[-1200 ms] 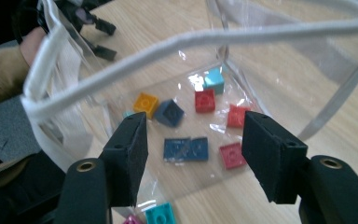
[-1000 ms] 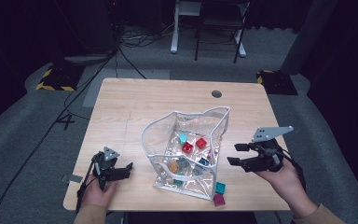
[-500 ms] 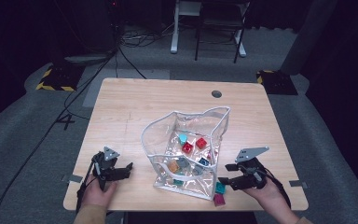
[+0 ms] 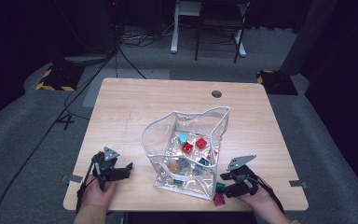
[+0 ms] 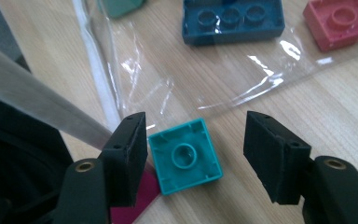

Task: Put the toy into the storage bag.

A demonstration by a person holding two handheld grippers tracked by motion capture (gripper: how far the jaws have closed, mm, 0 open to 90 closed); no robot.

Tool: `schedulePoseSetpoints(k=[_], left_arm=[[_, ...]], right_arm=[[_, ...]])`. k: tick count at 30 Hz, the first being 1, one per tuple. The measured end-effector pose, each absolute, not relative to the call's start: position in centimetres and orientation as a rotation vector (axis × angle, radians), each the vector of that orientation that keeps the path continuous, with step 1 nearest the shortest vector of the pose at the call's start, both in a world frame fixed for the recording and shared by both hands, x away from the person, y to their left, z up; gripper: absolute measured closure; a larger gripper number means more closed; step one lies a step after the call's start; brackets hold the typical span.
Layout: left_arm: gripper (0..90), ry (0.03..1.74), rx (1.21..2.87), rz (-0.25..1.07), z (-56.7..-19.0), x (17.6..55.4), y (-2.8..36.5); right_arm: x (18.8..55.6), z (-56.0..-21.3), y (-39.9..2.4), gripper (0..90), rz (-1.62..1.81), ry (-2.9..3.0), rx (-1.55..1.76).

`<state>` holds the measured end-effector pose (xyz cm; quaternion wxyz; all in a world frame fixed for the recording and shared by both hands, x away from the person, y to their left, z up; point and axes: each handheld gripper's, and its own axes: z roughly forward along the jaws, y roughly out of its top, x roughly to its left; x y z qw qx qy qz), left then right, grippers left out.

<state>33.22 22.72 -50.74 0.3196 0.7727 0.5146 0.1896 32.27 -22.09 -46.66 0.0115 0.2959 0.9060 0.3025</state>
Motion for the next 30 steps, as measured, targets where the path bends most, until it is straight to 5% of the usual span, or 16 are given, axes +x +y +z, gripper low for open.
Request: schedulePoseSetpoints(k=[6, 14, 30], left_arm=[[15.2, 1.353, 2.032, 0.498, -50.7, 33.2, 22.7], [15.2, 1.353, 2.031, 0.498, -50.7, 33.2, 22.7], [15.2, 1.353, 2.032, 0.498, -50.7, 33.2, 22.7]], right_arm=[[32.7, -47.1, -22.5, 42.2, 0.913, 2.81, 0.925], [33.0, -47.3, -23.0, 58.2, 0.863, 2.793, 0.948], [33.1, -42.3, -23.7, 58.6, 0.979, 2.757, 0.929]])
